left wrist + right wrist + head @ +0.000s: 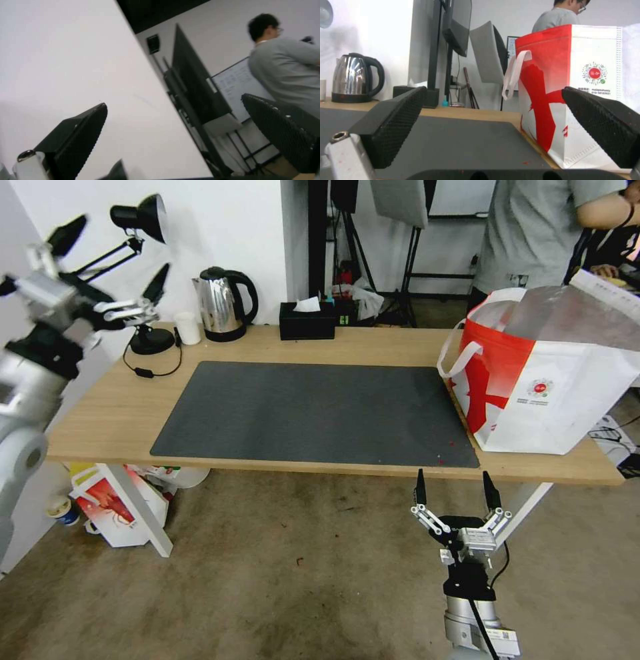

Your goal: Pick up the trash from the table and place it into the takeout bag.

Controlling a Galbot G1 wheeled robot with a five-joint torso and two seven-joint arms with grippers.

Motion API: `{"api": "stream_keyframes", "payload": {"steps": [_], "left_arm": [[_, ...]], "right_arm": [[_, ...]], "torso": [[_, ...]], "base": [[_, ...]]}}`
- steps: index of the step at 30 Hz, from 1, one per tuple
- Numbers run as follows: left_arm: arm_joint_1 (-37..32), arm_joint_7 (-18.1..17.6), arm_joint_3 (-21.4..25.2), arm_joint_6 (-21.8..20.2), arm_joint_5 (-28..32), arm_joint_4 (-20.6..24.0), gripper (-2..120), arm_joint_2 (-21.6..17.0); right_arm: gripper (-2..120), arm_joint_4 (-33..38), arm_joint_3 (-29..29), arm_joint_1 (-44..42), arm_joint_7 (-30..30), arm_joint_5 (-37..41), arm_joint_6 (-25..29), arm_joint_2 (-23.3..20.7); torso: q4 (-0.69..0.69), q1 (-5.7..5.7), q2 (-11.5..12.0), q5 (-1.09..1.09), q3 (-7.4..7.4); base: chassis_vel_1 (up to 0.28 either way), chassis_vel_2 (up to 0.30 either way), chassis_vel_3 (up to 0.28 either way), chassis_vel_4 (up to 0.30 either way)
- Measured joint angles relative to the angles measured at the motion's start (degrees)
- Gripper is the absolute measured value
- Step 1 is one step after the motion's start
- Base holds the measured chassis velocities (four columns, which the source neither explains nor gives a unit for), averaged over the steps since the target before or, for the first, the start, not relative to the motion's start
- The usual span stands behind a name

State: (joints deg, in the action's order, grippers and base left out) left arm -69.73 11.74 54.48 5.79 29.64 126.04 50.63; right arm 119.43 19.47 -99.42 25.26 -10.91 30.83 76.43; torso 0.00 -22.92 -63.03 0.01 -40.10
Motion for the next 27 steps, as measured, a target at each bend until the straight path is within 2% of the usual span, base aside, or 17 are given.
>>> {"api": "stream_keyframes", "payload": {"steps": [2, 3, 6, 7, 10, 11, 14, 15, 19, 27], "left_arm": [[-5.32, -0.04, 2.56, 0.19, -1.16, 2.76, 100, 5.10], [-5.32, -0.04, 2.56, 0.19, -1.16, 2.76, 100, 5.10], [-11.28, 0.02, 4.35, 2.14, -3.27, 5.04, 100, 11.70], [-11.28, 0.02, 4.35, 2.14, -3.27, 5.04, 100, 11.70], [-15.57, 0.21, 5.31, 4.38, -4.69, 6.43, 100, 16.74], [-15.57, 0.21, 5.31, 4.38, -4.69, 6.43, 100, 16.74], [-19.05, 0.25, 4.78, 6.50, -5.70, 7.41, 100, 21.52], [-19.05, 0.25, 4.78, 6.50, -5.70, 7.41, 100, 21.52], [-21.36, 0.66, 2.06, 9.20, -7.91, 7.55, 100, 25.86], [-23.21, 0.39, -2.36, 10.97, -10.82, 8.12, 100, 30.91]], "right_arm": [[100, 0.00, 0.01, 0.00, 0.00, 0.00, 0.00, -0.01], [100, 0.00, 0.01, 0.00, 0.00, 0.00, 0.00, -0.01], [100, 0.00, 0.01, 0.00, 0.00, 0.00, 0.00, -0.02], [100, 0.00, 0.01, 0.00, 0.00, 0.00, 0.00, -0.02], [100, 0.00, 0.02, 0.00, 0.01, 0.00, 0.00, -0.01], [100, 0.00, 0.02, 0.00, 0.01, 0.00, 0.00, -0.01], [100, 0.00, 0.01, 0.00, 0.00, 0.00, 0.00, -0.01], [100, 0.00, 0.01, 0.00, 0.00, 0.00, 0.00, -0.01], [100, 0.00, 0.01, 0.00, 0.00, 0.00, 0.00, -0.01], [100, 0.00, 0.02, 0.00, 0.00, 0.00, 0.00, -0.02]], "torso": [[0.00, 0.00, 0.00, 0.00, 0.00], [0.00, 0.00, 0.00, 0.00, 0.00], [0.02, 0.01, 0.00, 0.00, 0.00], [0.02, 0.01, 0.00, 0.00, 0.00], [0.00, 0.00, 0.00, 0.01, 0.00], [0.00, 0.00, 0.00, 0.01, 0.00], [0.00, 0.01, 0.00, 0.01, 0.00], [0.00, 0.01, 0.00, 0.01, 0.00], [0.00, 0.00, 0.00, 0.01, -0.01], [-0.01, 0.00, 0.00, -0.01, 0.00]], "base": [[0.000, 0.000, 0.000, 0.000], [0.000, 0.000, 0.000, 0.000], [0.000, 0.000, 0.000, 0.000], [0.000, 0.000, 0.000, 0.000], [0.000, 0.000, 0.000, 0.000], [0.000, 0.000, 0.000, 0.000], [0.000, 0.000, 0.000, 0.000], [0.000, 0.000, 0.000, 0.000], [0.000, 0.000, 0.000, 0.000], [0.000, 0.000, 0.000, 0.000]]}}
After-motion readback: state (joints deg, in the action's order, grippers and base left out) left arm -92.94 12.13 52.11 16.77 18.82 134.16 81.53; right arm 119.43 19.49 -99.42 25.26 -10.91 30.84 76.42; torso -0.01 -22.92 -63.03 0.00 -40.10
